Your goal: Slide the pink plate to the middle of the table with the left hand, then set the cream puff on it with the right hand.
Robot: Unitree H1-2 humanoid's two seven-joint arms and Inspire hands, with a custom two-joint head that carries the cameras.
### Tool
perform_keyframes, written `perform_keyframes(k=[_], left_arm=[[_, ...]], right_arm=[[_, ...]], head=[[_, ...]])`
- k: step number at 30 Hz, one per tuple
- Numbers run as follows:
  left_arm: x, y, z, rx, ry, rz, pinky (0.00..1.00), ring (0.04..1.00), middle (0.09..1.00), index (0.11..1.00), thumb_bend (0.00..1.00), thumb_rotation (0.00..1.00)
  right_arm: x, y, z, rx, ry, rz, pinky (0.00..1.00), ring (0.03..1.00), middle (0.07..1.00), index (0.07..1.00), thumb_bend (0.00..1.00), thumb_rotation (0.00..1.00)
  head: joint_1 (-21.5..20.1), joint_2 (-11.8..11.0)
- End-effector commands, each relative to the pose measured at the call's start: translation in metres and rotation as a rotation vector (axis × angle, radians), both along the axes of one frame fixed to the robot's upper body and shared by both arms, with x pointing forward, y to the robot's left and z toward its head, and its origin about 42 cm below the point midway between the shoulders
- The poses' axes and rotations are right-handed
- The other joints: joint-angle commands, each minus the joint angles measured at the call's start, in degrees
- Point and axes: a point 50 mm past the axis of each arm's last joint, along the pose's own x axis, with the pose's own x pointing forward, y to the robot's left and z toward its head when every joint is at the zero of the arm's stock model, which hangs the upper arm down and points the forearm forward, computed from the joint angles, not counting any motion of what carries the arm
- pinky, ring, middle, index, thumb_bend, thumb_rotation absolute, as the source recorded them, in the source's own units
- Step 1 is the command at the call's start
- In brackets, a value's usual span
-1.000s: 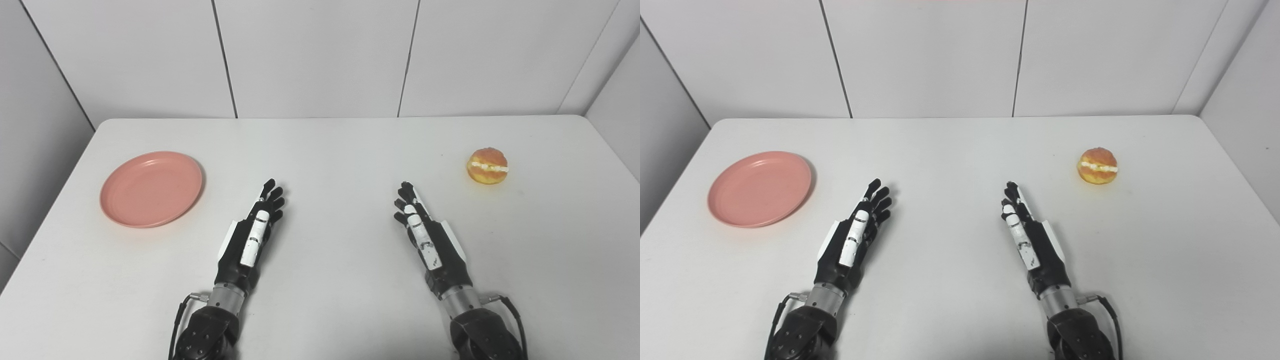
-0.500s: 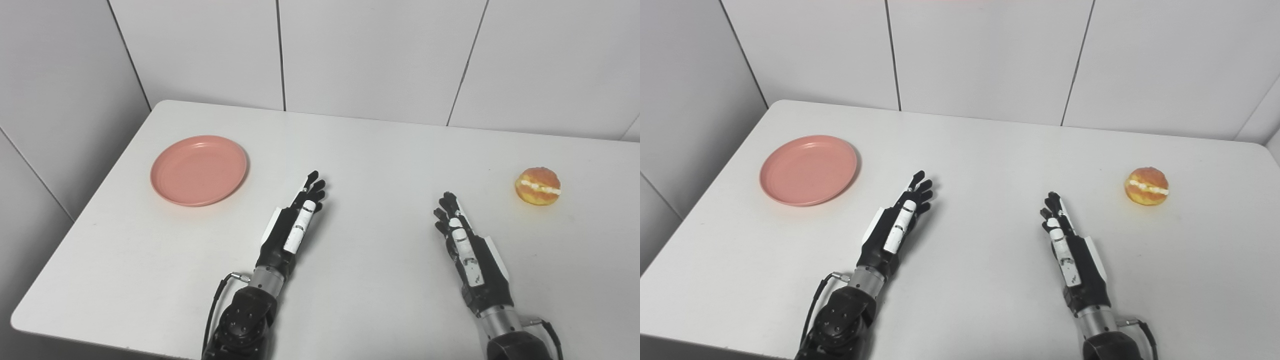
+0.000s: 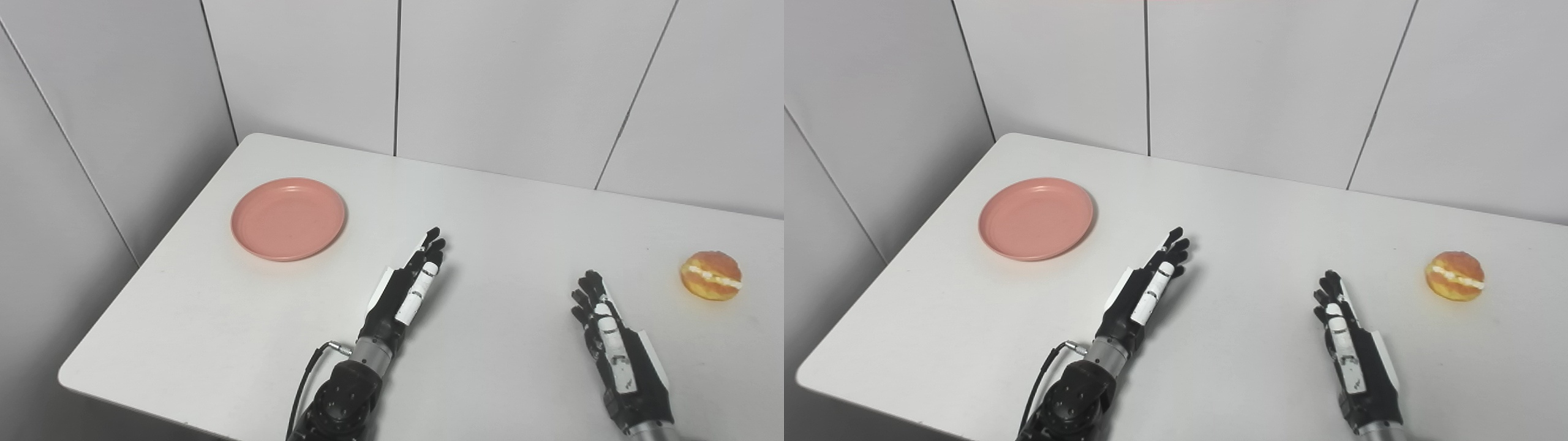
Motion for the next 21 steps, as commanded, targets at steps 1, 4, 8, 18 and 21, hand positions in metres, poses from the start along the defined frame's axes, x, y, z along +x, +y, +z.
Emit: perform_keyframes(k=[1, 4, 8, 18, 21], left_arm=[[-0.0194, -0.0135, -0.039, 0.0, 0.134, -0.023, 0.94, 0.957, 0.956, 0.948, 0.45, 1.0], [-0.0191, -0.0143, -0.0398, 0.005, 0.133, -0.022, 0.94, 0.957, 0.955, 0.949, 0.45, 1.0], [-0.0189, -0.0143, -0.0401, 0.007, 0.135, -0.023, 0.94, 0.957, 0.955, 0.95, 0.45, 1.0], [-0.0187, -0.0134, -0.04, 0.005, 0.134, -0.023, 0.94, 0.959, 0.96, 0.952, 0.45, 1.0], [-0.0187, -0.0116, -0.0398, 0.008, 0.133, -0.022, 0.94, 0.959, 0.96, 0.953, 0.45, 1.0]], right_arm=[[-0.0026, -0.0154, -0.0092, -0.012, 0.025, -0.035, 1.0, 1.0, 1.0, 1.0, 0.2, 1.0], [-0.0028, -0.0153, -0.009, -0.005, 0.027, -0.03, 1.0, 1.0, 1.0, 1.0, 0.2, 1.0], [-0.0028, -0.0149, -0.0089, -0.002, 0.023, -0.027, 1.0, 1.0, 1.0, 1.0, 0.18, 1.0], [-0.0028, -0.012, -0.0064, 0.009, 0.032, -0.037, 1.0, 1.0, 1.0, 1.0, 0.17, 1.0], [-0.0024, -0.0104, -0.0066, 0.008, 0.029, -0.036, 1.0, 1.0, 1.0, 1.0, 0.16, 1.0]], head=[[0.23, -0.09], [0.29, -0.35], [0.2, -0.32], [0.15, -0.37], [0.09, -0.46]])
